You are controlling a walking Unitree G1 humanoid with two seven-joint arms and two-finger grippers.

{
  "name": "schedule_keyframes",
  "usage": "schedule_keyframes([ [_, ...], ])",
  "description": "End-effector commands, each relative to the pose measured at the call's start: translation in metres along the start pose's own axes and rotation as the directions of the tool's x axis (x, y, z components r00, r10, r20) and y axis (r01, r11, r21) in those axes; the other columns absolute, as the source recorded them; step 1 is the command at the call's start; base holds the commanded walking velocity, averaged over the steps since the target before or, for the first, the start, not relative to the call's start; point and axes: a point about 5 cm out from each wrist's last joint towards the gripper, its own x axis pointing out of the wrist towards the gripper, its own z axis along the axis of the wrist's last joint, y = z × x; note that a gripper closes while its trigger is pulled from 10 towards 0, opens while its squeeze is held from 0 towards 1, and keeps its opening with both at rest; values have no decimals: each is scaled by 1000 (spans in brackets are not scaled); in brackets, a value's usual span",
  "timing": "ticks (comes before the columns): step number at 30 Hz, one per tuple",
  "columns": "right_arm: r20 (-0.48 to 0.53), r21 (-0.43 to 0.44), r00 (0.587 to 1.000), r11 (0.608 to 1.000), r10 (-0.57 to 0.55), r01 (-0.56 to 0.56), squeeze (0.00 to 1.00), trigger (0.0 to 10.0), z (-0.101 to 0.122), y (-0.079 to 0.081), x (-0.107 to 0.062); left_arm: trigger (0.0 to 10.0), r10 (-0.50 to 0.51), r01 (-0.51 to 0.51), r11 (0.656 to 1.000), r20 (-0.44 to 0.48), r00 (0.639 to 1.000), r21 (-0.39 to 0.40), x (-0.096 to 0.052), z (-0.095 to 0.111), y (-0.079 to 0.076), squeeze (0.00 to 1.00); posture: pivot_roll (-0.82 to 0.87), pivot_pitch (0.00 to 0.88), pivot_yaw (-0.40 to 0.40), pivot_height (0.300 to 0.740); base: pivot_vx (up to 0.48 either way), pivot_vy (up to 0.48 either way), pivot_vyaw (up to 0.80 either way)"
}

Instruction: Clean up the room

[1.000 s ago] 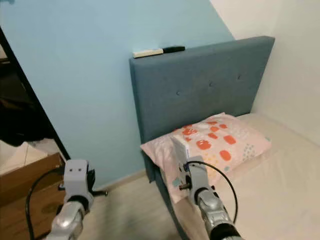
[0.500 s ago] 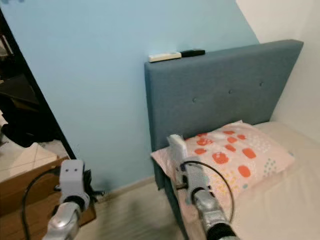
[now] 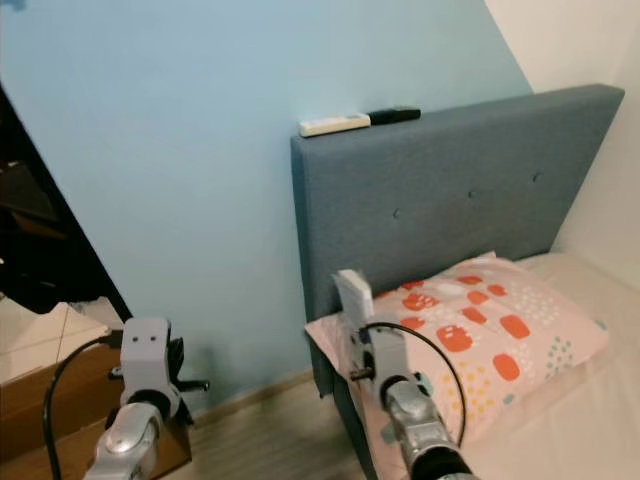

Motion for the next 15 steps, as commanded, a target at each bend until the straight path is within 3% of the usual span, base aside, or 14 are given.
schedule_keyframes([
  [1,27,0,999,1000,-27,27,0,10000,5,-8,0,10000,0,0,1000,-27,1000,7,-1,-6,0,0,-35,0,16,740,0,0,0],
  [9,29,4,999,1000,-31,31,0,10000,6,-8,0,10000,-12,12,1000,-39,999,20,0,-6,-2,0,-36,0,19,740,0,0,0],
  [15,28,6,999,999,-33,32,0,10000,5,-8,0,10000,-18,19,1000,-32,999,10,1,-5,-2,0,-33,0,20,740,0,480,0],
])
